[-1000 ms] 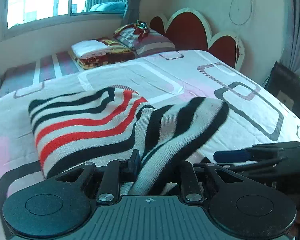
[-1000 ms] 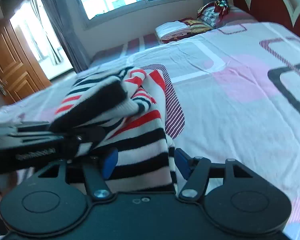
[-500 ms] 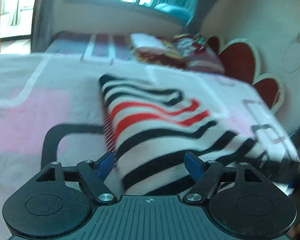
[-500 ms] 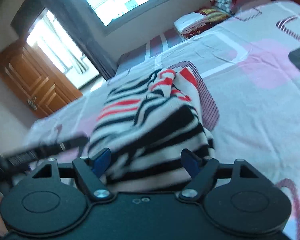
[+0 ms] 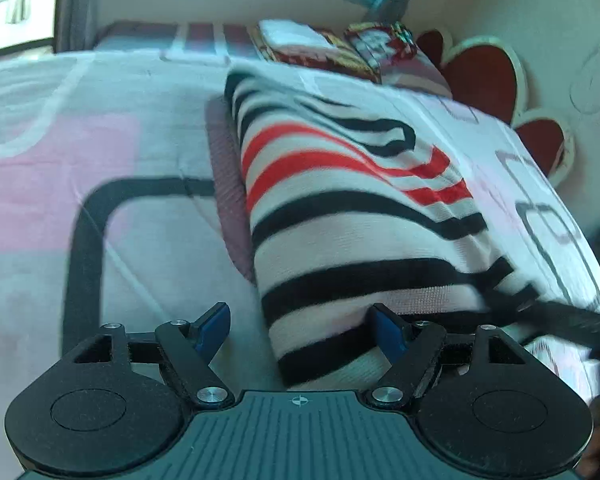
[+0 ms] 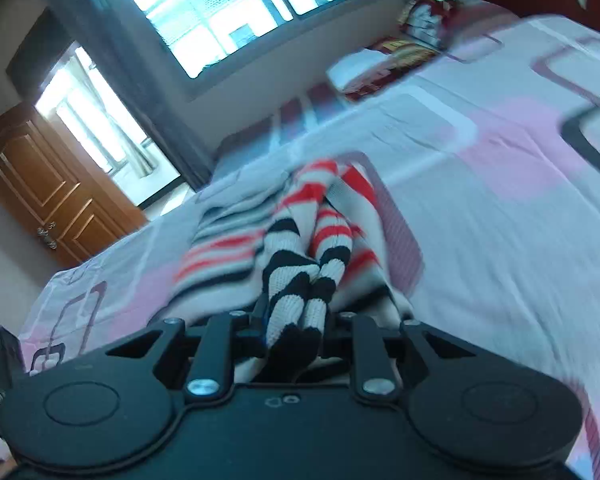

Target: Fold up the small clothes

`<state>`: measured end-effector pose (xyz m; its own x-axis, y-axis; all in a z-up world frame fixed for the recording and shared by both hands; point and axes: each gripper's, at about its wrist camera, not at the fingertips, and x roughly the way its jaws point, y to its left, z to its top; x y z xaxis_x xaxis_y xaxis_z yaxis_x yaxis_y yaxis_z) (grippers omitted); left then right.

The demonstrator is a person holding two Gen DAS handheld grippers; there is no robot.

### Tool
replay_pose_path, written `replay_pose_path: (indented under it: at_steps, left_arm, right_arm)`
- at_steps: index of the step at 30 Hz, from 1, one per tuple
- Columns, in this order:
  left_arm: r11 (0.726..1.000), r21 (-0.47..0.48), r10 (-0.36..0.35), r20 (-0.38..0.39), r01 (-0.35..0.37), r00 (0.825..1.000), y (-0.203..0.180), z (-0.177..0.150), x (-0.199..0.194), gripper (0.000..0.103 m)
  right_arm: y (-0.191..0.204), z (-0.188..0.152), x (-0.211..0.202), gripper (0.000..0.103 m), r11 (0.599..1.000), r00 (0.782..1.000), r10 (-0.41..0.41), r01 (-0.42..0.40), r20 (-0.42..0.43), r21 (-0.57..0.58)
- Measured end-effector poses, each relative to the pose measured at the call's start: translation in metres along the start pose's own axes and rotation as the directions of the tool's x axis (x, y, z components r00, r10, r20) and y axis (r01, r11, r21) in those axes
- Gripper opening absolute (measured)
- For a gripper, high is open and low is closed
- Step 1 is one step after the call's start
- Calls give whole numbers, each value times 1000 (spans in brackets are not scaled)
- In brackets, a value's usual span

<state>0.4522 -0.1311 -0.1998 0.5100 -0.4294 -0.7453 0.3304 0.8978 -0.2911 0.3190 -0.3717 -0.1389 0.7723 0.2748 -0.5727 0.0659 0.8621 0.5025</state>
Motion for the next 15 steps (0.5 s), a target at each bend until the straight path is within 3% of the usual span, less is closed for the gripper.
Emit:
replay_pose_path:
  at_steps: [2,3,9,10,12,15]
  left_arm:
    - [1000,7,10,6,-10,1000,-2,-3,0,76]
    - [1000,3,11,5,-11,1000,-2,-4,0,76]
    - [999,-44,-31,8,31,999,-2,2,-20,76]
    - [998,-44,-39,26,40,999,-4,5,-26,76]
    - [999,-34,-37,70,39,997,-7,14,-35,76]
    - [998,-61,-25,113,32,993,-7,32,-35,76]
  right_arm:
    - [-17,-16,16,20,997,996,-73,73,-50,7]
    - [-23,-19,18,19,997,996,-69,71,-48,29]
    - [-1,-3,-4,35,990,992,-119,122,37,-72]
    - [4,-1,-8,45,986,990,-133,138,52,-91]
    - [9,5,-13,56,976,983,-158,170,98,-137]
    - [14,21,-8,52,962,976,-164,191,145,-193]
